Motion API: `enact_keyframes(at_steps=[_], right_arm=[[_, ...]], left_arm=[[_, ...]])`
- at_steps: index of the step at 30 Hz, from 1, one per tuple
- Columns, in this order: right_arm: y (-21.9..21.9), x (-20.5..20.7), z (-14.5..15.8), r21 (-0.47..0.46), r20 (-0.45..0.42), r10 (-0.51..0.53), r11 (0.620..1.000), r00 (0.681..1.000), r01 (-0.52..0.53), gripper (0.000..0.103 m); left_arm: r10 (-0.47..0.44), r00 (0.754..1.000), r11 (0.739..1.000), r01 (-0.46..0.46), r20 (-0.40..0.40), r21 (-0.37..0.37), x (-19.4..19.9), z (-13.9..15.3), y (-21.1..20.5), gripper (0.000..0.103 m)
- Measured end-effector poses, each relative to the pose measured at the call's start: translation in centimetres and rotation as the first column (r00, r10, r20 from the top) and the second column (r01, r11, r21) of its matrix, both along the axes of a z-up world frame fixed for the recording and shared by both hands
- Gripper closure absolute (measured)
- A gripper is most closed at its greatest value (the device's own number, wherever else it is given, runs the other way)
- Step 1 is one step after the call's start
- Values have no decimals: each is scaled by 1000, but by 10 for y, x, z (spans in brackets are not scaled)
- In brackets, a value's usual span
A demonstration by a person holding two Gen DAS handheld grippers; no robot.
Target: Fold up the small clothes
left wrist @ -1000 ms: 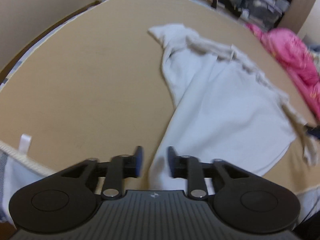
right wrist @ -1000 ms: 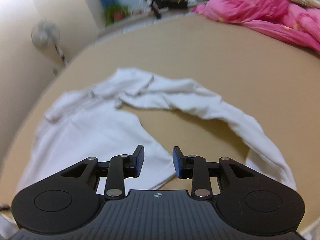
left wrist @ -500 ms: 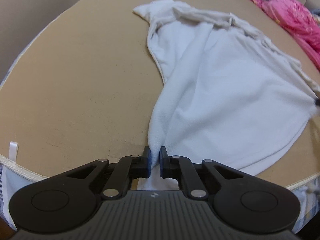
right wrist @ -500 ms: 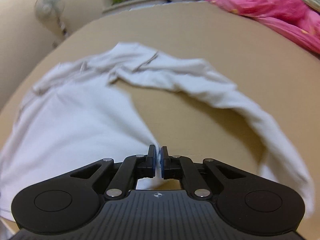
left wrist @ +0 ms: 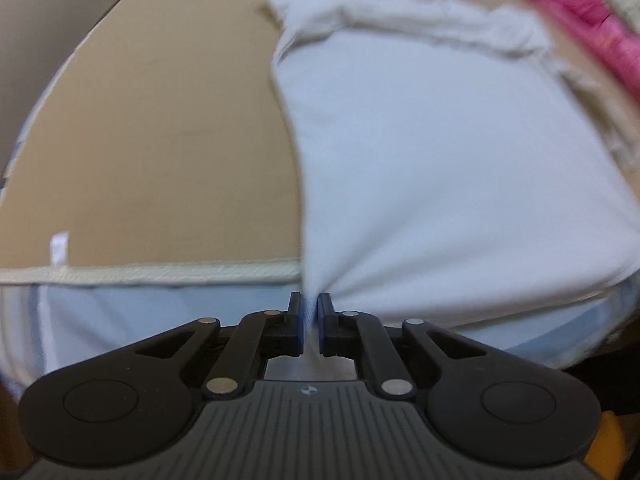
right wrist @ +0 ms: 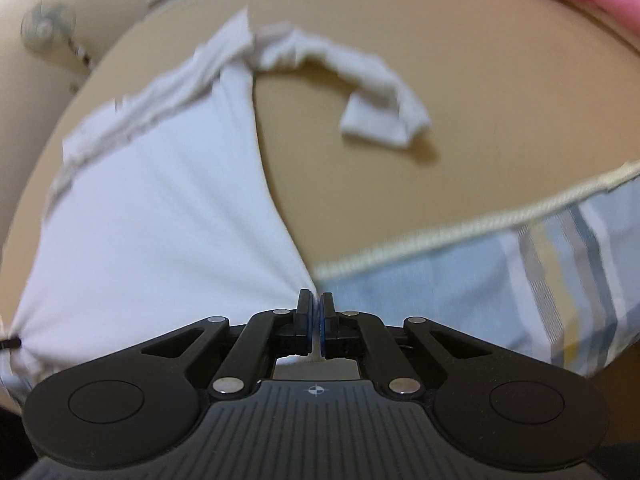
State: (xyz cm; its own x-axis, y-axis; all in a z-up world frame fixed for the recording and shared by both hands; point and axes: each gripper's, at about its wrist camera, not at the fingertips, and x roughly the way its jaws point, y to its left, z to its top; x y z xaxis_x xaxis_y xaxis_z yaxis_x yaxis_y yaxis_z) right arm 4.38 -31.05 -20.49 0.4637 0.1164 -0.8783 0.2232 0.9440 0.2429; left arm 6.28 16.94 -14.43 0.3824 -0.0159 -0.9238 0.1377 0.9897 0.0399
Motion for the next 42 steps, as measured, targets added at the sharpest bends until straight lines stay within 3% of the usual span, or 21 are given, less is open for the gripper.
enact_keyframes(at_steps=[2, 4, 6, 10, 14, 18, 20, 22, 27, 28, 30, 31, 33, 34, 35, 37, 38, 39, 40, 41, 42], right_arm=[[-5, 1, 0, -18, 6, -37, 999, 999, 37, 97], [-17, 4, 16, 6, 99, -87, 996, 991, 87, 97], [-23, 12, 30, 9, 197, -112, 994, 974, 112, 91], [-41, 46, 47, -18, 296, -130, 990, 946, 142, 68], [-61, 95, 34, -55, 292, -191, 975, 937, 216, 56], [-66, 145, 13, -154, 277, -119, 974, 953, 166, 47], [-68, 163, 2, -185, 257, -93, 972, 962, 143, 47], [-72, 177, -9, -157, 236, -65, 982, 970, 104, 47], [-62, 203, -25, -205, 219, 89, 978, 972, -43, 48], [-60, 210, -32, -214, 191, 114, 974, 975, -72, 58], [-58, 219, -41, -221, 157, 176, 965, 972, -139, 96], [-58, 222, -37, -259, 176, 211, 952, 961, -161, 97], [-63, 225, -11, -442, 272, 223, 893, 936, -85, 97], [-71, 225, 6, -509, 338, 190, 860, 922, 9, 97], [-79, 224, 22, -583, 416, 159, 803, 895, 128, 97], [-88, 218, 35, -731, 522, 166, 592, 836, 339, 95], [-94, 216, 31, -775, 527, 197, 510, 827, 373, 94], [-100, 216, 20, -816, 501, 220, 442, 837, 372, 92], [-109, 219, 1, -864, 431, 216, 378, 876, 332, 84], [-119, 224, -18, -893, 340, 178, 368, 924, 258, 81], [-136, 228, -40, -895, 210, 88, 417, 974, 155, 81]], left_arm=[[34, 998, 999, -32, 61, -26, 4, 10, 1, 91], [47, 987, 995, -32, 151, -99, 7, 29, -1, 85], [50, 981, 989, -22, 187, -149, 12, 38, -7, 83], [32, 986, 991, -10, 164, -134, 28, 33, -37, 83], [-10, 987, 990, 33, 162, -137, 43, 26, -65, 83], [-57, 987, 994, 70, 149, -88, 64, 6, -96, 82], [-67, 988, 994, 77, 140, -72, 78, -3, -108, 82], [-75, 989, 995, 83, 130, -57, 87, -11, -114, 82], [-85, 991, 996, 88, 102, -30, 101, -27, -117, 79], [-87, 991, 996, 90, 103, -27, 103, -29, -118, 79], [-95, 990, 995, 97, 108, -15, 103, -31, -120, 78], [-102, 988, 995, 104, 112, -6, 104, -32, -121, 78], [-117, 986, 993, 117, 122, 10, 104, -33, -124, 78], [-120, 985, 993, 120, 125, 13, 104, -34, -124, 78], [-123, 984, 992, 122, 127, 16, 105, -34, -125, 78], [-129, 983, 992, 127, 131, 19, 105, -35, -125, 78], [-131, 982, 991, 129, 132, 20, 105, -35, -125, 78], [-133, 982, 991, 132, 133, 21, 105, -35, -125, 78], [-134, 982, 991, 133, 134, 21, 106, -35, -125, 78], [-133, 982, 991, 131, 133, 20, 106, -35, -124, 78], [-130, 983, 992, 129, 132, 18, 106, -35, -124, 78]])
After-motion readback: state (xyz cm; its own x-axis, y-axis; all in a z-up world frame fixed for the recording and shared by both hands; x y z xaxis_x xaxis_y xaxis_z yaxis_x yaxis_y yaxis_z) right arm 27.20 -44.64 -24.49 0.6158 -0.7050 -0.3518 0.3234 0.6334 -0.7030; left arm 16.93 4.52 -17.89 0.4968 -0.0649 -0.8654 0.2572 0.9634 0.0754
